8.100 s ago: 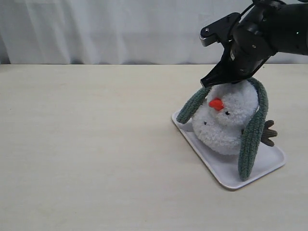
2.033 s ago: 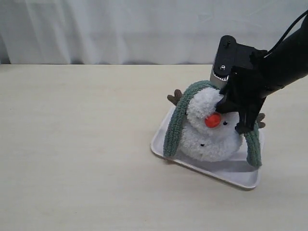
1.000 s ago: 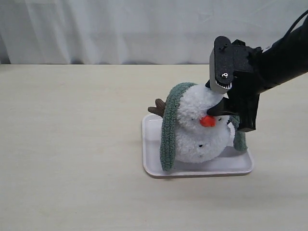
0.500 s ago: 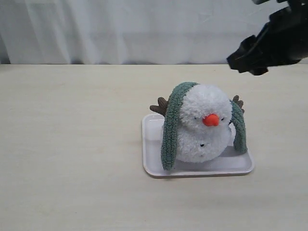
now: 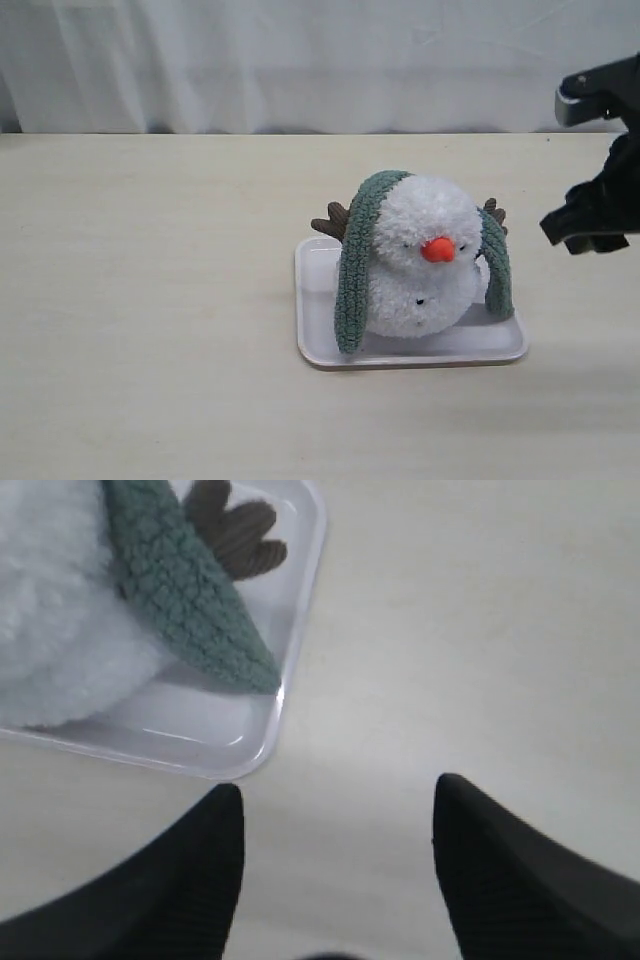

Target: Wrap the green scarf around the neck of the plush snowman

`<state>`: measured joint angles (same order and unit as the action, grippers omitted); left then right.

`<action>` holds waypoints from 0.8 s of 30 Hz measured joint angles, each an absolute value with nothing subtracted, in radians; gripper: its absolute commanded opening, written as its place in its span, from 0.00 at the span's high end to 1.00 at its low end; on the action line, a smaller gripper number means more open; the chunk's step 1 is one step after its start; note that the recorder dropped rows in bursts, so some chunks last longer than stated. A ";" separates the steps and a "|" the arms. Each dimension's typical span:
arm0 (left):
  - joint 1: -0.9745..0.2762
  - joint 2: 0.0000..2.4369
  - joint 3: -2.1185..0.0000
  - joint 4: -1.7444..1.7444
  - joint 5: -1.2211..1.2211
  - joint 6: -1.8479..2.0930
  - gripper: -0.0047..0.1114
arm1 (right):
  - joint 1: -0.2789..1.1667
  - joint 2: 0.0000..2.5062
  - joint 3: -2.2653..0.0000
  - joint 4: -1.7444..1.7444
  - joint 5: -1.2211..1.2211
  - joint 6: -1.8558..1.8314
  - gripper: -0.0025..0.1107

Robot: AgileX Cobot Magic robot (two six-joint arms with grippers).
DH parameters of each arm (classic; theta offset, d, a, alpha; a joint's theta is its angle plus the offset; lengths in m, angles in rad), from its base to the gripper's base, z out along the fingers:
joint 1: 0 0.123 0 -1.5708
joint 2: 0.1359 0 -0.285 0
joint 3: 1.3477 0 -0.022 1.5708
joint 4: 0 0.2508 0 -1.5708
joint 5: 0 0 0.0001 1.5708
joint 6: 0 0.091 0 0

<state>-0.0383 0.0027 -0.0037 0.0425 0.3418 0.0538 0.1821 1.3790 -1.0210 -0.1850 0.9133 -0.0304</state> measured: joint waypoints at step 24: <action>-0.038 0.003 -0.004 0.042 0.342 0.054 0.96 | 0.188 1.595 -0.749 0.129 0.159 -0.549 0.52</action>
